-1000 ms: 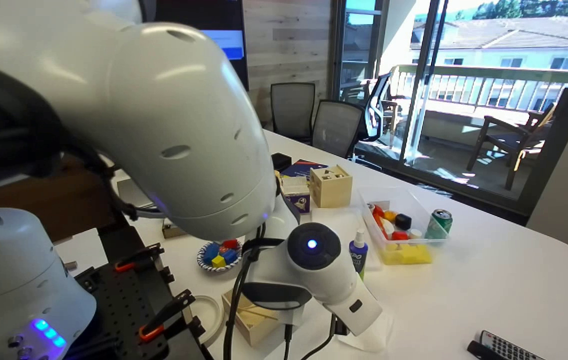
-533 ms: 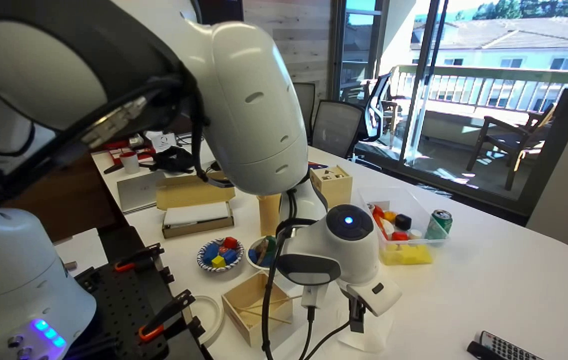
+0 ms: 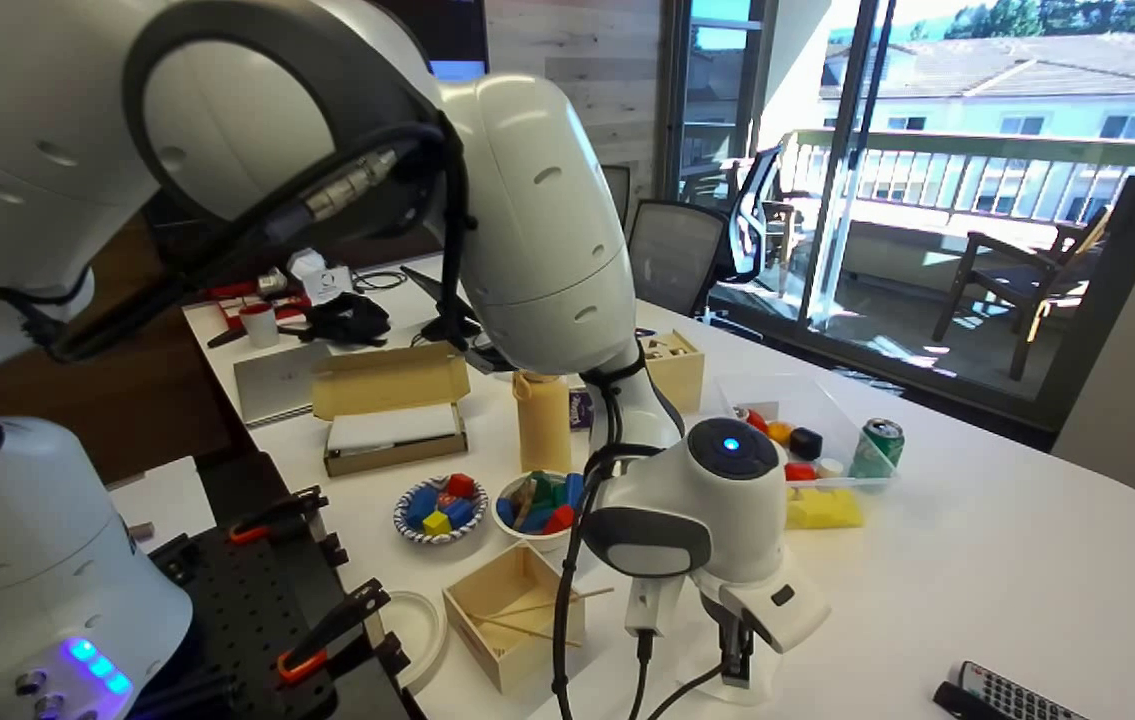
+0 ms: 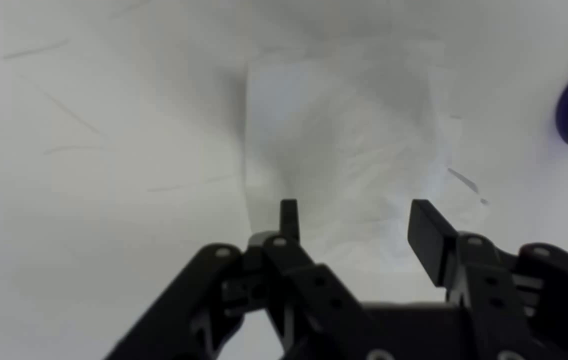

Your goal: Unfold the white napkin on the right.

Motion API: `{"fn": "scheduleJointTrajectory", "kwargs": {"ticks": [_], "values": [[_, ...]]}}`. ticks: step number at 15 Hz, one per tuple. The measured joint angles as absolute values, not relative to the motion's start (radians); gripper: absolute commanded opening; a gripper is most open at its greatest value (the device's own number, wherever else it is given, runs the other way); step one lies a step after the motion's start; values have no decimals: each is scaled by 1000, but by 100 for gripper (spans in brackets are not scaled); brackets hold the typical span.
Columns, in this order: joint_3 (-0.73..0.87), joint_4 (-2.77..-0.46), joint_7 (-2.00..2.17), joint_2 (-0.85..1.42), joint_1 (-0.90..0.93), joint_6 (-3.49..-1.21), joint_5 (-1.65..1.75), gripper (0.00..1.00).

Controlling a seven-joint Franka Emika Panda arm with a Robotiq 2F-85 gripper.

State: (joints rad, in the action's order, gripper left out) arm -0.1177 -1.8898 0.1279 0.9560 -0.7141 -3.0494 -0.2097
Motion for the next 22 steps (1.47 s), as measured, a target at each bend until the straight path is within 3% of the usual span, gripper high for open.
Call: {"fn": "scheduleJointTrajectory", "kwargs": {"ticks": [1,2,3,5,12,22], "values": [[-97,-1876,128,967,-696,-3047,-219,87],[-79,-1862,130,978,-678,-3044,-226,79],[-61,-1848,136,990,-661,-3042,-231,51],[-33,-1822,151,1013,-629,-3037,-237,51],[-9,-1780,163,1037,-580,-3036,-261,0],[-102,-1776,138,1033,-684,-3066,-278,0]]}}
